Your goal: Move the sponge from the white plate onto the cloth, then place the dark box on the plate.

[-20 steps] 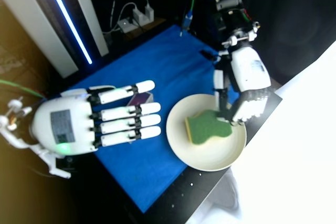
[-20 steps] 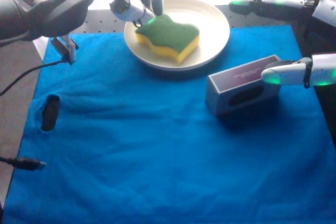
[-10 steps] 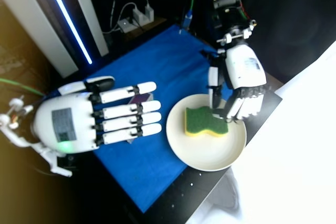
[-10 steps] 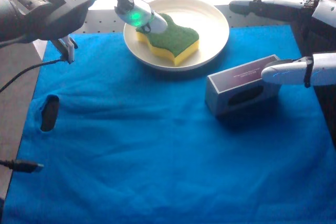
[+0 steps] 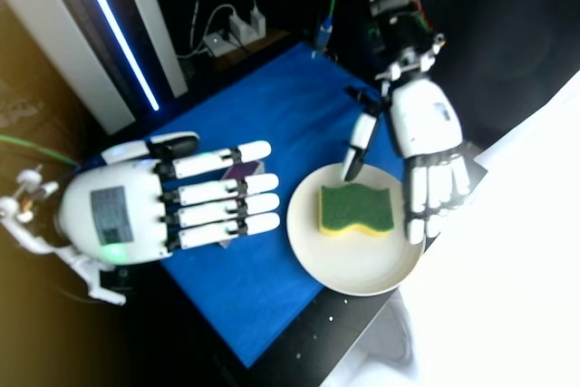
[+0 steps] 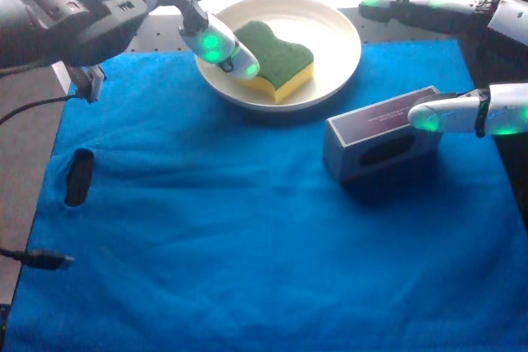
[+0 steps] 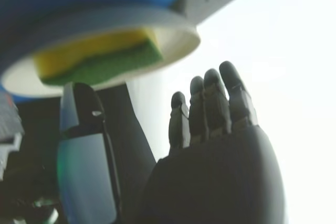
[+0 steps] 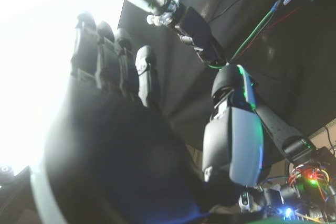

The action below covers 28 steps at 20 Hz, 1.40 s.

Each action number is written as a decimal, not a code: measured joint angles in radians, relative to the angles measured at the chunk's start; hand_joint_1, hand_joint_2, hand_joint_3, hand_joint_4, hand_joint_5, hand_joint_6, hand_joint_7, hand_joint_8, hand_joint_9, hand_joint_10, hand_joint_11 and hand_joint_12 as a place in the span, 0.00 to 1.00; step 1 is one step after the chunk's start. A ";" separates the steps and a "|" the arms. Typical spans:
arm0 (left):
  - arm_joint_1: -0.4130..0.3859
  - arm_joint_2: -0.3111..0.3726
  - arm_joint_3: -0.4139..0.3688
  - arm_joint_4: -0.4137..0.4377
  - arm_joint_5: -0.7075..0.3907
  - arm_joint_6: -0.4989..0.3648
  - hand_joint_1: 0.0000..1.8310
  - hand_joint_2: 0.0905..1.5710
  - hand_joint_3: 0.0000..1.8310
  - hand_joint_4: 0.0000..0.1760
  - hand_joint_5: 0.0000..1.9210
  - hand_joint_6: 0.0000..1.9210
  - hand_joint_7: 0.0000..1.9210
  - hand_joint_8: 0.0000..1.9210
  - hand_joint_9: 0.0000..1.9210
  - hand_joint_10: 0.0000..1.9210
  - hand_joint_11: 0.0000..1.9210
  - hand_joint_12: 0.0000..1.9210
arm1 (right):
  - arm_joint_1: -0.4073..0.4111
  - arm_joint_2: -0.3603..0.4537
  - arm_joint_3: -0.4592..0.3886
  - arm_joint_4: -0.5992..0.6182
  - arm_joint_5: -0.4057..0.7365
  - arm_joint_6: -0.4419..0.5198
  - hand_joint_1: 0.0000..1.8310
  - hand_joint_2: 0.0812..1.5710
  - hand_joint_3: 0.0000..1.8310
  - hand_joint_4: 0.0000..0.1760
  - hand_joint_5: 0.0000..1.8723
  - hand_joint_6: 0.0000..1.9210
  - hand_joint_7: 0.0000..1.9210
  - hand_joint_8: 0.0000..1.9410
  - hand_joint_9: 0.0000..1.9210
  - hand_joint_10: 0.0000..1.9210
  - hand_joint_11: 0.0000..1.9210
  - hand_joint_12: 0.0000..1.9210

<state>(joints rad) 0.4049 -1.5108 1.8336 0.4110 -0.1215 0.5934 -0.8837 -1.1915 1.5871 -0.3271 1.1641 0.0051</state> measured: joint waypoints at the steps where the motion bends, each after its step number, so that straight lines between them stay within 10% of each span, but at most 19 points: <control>1: -0.001 -0.008 0.008 0.011 0.009 0.000 0.45 0.56 0.00 0.83 0.12 0.00 0.14 0.00 0.14 0.00 0.00 0.46 | 0.000 0.000 0.000 0.001 0.002 0.000 0.35 0.66 0.00 0.56 0.13 0.00 0.09 0.00 0.06 0.00 0.06 0.01; 5: -0.002 -0.035 0.034 0.046 0.034 -0.005 0.47 0.57 0.00 1.00 0.11 0.00 0.14 0.00 0.14 0.00 0.00 0.40 | 0.000 0.000 0.000 0.000 0.001 0.000 0.36 0.66 0.00 0.71 0.13 0.00 0.08 0.00 0.04 0.00 0.04 0.00; 20: 0.005 -0.001 -0.023 0.058 0.035 0.000 0.46 0.58 0.00 1.00 0.10 0.00 0.16 0.00 0.16 0.00 0.00 0.43 | 0.000 -0.001 0.001 0.000 0.002 0.003 0.38 0.66 0.00 0.77 0.13 0.00 0.09 0.00 0.05 0.00 0.05 0.00; 23: 0.010 0.001 -0.029 0.059 0.024 0.000 0.46 0.57 0.00 1.00 0.09 0.00 0.16 0.00 0.16 0.00 0.00 0.43 | 0.000 -0.001 0.001 -0.003 0.001 0.003 0.35 0.67 0.00 0.63 0.12 0.00 0.10 0.00 0.07 0.00 0.06 0.01; 28: 0.010 -0.019 0.007 0.064 0.022 0.000 0.46 0.57 0.00 0.98 0.09 0.00 0.17 0.00 0.17 0.00 0.00 0.45 | 0.000 -0.008 0.011 -0.007 0.002 0.005 0.33 0.66 0.00 0.74 0.12 0.00 0.09 0.00 0.05 0.00 0.04 0.00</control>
<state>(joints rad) 0.4145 -1.5299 1.8408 0.4755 -0.0998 0.5934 -0.8837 -1.1995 1.5986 -0.3340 1.1664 0.0105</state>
